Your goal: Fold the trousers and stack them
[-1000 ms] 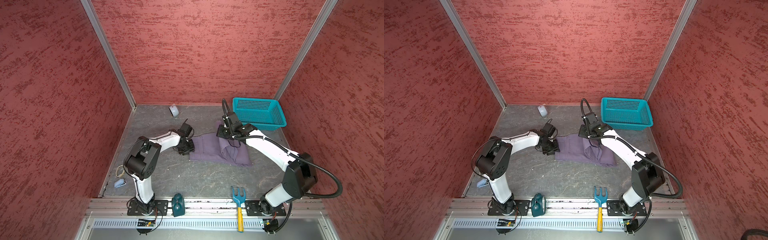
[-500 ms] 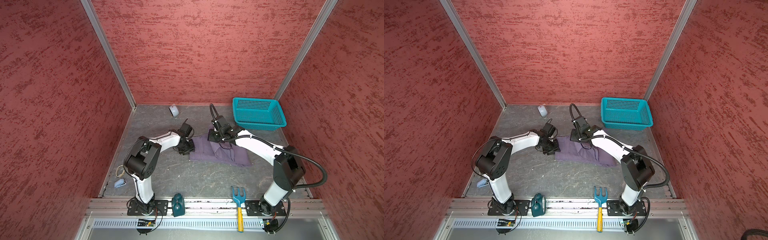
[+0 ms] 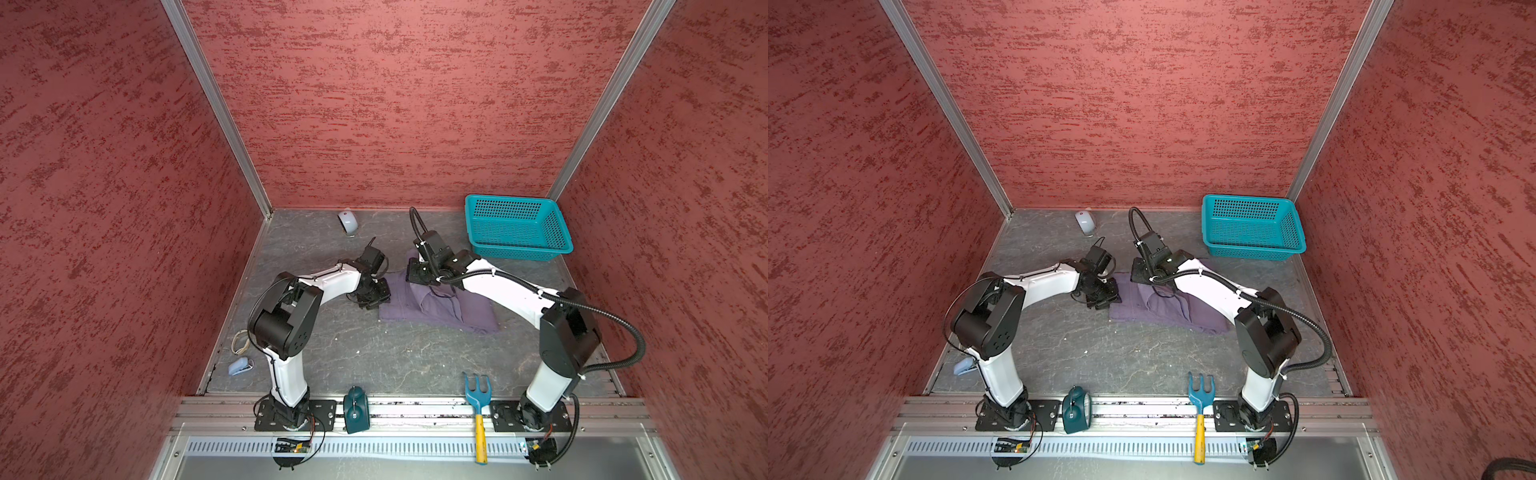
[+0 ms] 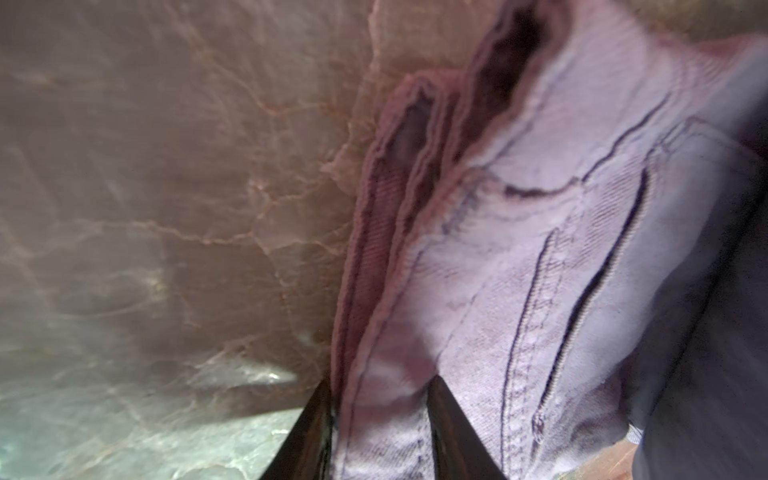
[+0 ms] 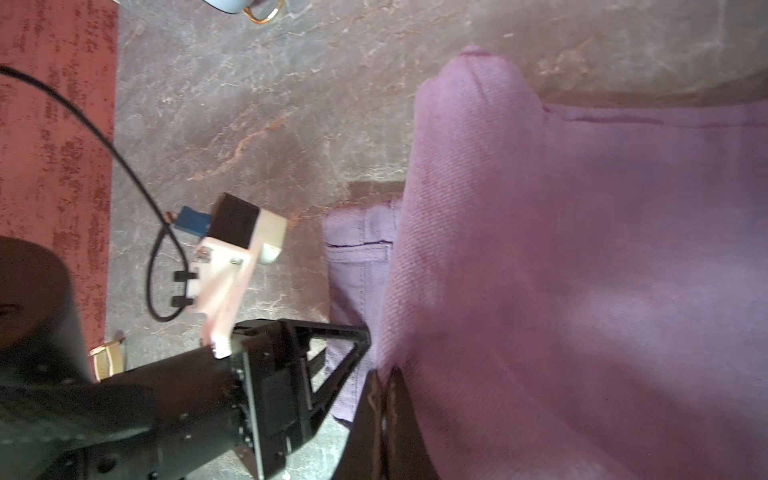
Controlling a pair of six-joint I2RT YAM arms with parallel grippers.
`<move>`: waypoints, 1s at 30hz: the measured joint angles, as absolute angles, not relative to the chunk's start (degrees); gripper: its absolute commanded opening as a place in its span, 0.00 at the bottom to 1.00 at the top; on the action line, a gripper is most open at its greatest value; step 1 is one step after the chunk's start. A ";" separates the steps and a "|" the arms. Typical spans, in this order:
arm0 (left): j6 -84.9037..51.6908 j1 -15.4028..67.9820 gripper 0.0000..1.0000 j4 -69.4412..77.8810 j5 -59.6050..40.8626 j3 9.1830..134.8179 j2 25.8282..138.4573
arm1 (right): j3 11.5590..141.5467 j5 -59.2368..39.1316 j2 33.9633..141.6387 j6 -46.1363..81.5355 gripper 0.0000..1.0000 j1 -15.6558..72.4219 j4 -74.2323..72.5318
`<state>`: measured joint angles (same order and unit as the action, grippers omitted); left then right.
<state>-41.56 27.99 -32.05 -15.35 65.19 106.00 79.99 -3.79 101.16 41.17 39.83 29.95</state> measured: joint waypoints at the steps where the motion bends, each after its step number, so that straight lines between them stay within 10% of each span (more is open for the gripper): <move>1: -41.54 27.99 0.39 -32.03 -15.35 65.19 106.00 | 80.36 -3.90 101.49 41.19 0.00 39.99 29.85; 9: -41.56 27.99 0.39 -31.97 -15.40 65.19 106.08 | 80.64 -5.58 104.55 41.74 0.00 41.32 29.04; 15: -41.56 27.99 0.39 -31.64 -15.62 65.19 106.15 | 80.64 -8.93 106.52 42.22 0.27 42.61 26.68; 30: -41.56 27.75 0.38 -31.11 -16.05 64.82 106.06 | 81.10 -5.39 100.66 38.33 0.40 42.09 25.87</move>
